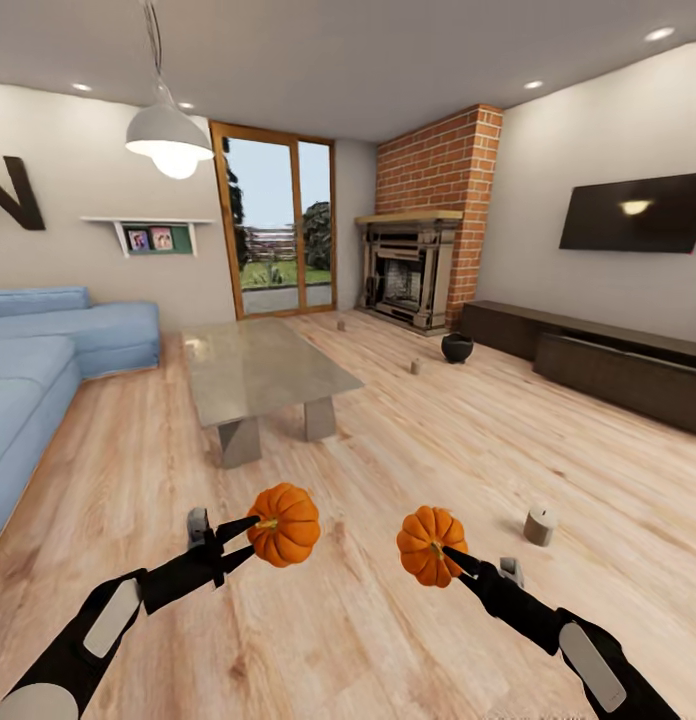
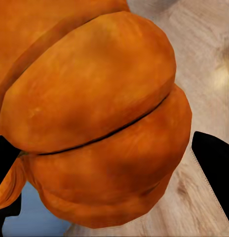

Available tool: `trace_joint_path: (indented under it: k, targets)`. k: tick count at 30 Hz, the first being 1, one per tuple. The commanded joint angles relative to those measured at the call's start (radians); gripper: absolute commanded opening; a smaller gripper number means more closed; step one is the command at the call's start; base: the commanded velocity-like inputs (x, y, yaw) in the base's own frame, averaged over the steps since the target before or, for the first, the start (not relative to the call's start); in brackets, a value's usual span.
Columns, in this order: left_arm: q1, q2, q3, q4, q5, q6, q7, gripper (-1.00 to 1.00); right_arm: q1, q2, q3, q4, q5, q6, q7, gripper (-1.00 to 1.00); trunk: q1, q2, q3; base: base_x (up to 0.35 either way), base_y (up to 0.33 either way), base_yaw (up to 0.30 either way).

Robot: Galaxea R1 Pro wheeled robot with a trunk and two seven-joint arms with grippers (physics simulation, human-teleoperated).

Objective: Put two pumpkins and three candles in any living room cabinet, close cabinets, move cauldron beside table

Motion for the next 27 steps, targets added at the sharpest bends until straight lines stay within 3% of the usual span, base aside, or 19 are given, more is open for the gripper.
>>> trace_joint_path:
  k: [1, 27]
  targets:
    - [0.000, 0.000, 0.002, -0.001, 0.009, 0.009, -0.001, -1.00, -0.001, 0.000, -0.001, 0.000, -0.012, 0.009, -0.002, -1.00, -0.004, 0.007, 0.003, 0.000, 0.000, -0.288]
    - [0.000, 0.000, 0.004, -0.001, 0.008, 0.008, -0.008, -1.00, -0.001, -0.004, -0.001, 0.001, -0.012, 0.013, -0.002, -1.00, -0.104, 0.189, 0.095, 0.000, 0.000, -0.288]
